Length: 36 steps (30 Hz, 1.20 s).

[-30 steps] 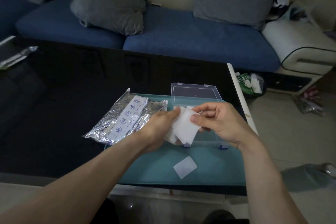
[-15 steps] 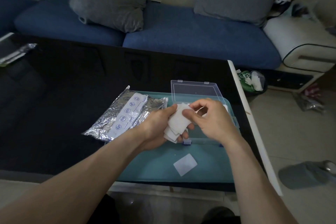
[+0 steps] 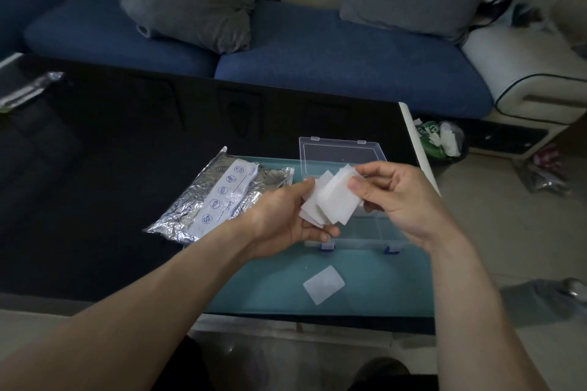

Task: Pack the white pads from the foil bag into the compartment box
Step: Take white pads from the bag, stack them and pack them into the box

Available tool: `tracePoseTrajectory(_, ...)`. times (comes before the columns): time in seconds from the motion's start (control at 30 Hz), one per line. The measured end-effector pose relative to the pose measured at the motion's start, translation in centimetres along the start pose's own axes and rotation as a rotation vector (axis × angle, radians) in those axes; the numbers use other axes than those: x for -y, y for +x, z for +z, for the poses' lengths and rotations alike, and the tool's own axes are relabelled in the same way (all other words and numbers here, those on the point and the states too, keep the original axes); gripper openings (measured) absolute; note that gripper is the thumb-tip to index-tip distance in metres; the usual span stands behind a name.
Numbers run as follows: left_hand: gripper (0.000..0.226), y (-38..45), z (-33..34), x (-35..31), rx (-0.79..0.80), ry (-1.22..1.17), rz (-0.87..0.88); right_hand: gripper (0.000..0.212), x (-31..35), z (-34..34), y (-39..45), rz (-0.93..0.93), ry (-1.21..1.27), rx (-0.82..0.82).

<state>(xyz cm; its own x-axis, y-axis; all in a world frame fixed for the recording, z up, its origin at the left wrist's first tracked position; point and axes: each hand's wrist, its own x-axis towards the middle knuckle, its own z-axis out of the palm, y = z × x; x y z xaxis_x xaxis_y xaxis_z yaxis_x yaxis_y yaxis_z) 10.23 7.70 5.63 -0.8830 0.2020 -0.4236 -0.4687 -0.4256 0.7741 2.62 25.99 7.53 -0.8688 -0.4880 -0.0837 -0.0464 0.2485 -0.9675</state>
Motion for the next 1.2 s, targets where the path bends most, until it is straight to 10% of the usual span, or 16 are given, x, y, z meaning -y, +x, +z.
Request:
tracePoseTrajectory(0.3,0.047,0.1,0.1,0.2,0.048,-0.083,0.056,0.026,-0.2,3.9,0.1,-0.052,-0.46,-0.112)
tracePoseTrajectory(0.57,0.037,-0.7,-0.9,-0.7,0.255,-0.155,-0.024,0.018,0.8,3.7,-0.4,-0.034,-0.153,0.138)
tracePoseTrajectory(0.87,0.023,0.2,-0.8,-0.1,0.251,-0.135,-0.048,0.125,0.5,4.6,-1.0,-0.071,-0.35,0.34)
tracePoseTrajectory(1.2,0.032,0.8,-1.2,0.4,0.14,-0.177,-0.059,0.091,0.6,5.1,-1.1,-0.134,-0.482,0.153)
